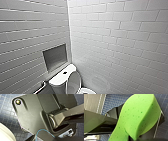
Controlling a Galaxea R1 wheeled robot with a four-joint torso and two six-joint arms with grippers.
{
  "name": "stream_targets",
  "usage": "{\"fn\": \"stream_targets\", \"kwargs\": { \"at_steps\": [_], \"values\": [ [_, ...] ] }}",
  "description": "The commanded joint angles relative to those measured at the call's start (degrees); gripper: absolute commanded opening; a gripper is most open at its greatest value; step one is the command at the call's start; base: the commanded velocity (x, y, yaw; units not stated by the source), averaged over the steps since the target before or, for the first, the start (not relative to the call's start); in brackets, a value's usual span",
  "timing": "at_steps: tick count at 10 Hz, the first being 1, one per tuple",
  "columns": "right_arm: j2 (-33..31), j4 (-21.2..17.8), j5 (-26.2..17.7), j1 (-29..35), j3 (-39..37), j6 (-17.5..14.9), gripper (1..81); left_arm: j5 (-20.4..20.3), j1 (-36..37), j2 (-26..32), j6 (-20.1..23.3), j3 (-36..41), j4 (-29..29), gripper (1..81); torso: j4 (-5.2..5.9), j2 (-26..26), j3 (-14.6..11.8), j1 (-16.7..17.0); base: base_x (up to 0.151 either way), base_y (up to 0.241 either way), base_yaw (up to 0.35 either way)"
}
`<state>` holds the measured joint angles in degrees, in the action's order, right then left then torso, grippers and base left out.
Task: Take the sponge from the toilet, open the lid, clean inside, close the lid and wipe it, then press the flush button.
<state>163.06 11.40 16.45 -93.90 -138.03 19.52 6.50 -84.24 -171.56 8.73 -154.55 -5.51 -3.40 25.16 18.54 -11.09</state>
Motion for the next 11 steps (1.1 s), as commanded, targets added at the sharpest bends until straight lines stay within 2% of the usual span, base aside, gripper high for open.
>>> {"fn": "stream_targets", "kwargs": {
  "at_steps": [1,4,6,7,8,9,10,11],
  "values": [
    [-0.7,0.9,-2.5,1.6,0.6,-0.1,1.0,3.7,2.7,0.3,-0.1,0.1,0.5,81.1,0.00,0.0,0.0,0.0,0.080,0.000,0.000],
    [-0.3,0.9,-3.8,1.7,-0.2,0.2,1.0,3.9,2.7,0.4,-0.1,0.1,1.1,81.1,0.00,0.0,0.0,0.0,0.000,0.000,0.000],
    [1.1,0.0,-11.8,2.2,-1.0,-0.3,1.0,4.2,2.6,0.0,-0.5,0.1,1.4,81.1,0.00,0.0,0.0,0.0,0.000,0.000,0.000],
    [3.4,-1.3,-12.0,1.6,-3.7,-1.7,1.0,4.2,2.5,-0.4,-0.6,0.1,1.6,81.1,0.00,0.0,0.0,0.0,0.000,0.000,0.000],
    [6.7,-7.2,-11.9,1.1,-8.9,-7.7,1.0,4.2,2.5,-0.4,-0.6,0.1,1.7,81.1,0.00,0.0,0.0,0.0,0.000,0.000,0.000],
    [9.7,-15.5,-12.0,1.5,-14.4,-16.8,1.0,4.3,2.5,-0.3,-0.6,0.1,1.7,81.1,0.00,0.0,0.0,0.0,0.000,0.000,0.000],
    [10.3,-17.8,-12.5,2.1,-15.5,-19.6,1.0,4.3,2.4,-0.3,-0.5,0.2,1.7,81.1,0.00,0.0,0.0,0.0,0.000,0.000,0.000],
    [8.5,-17.7,-12.4,2.6,-13.3,-19.6,1.0,4.4,2.3,-0.1,-0.4,0.2,1.5,81.1,0.00,0.0,0.0,0.0,0.000,0.000,0.000]
  ]
}}
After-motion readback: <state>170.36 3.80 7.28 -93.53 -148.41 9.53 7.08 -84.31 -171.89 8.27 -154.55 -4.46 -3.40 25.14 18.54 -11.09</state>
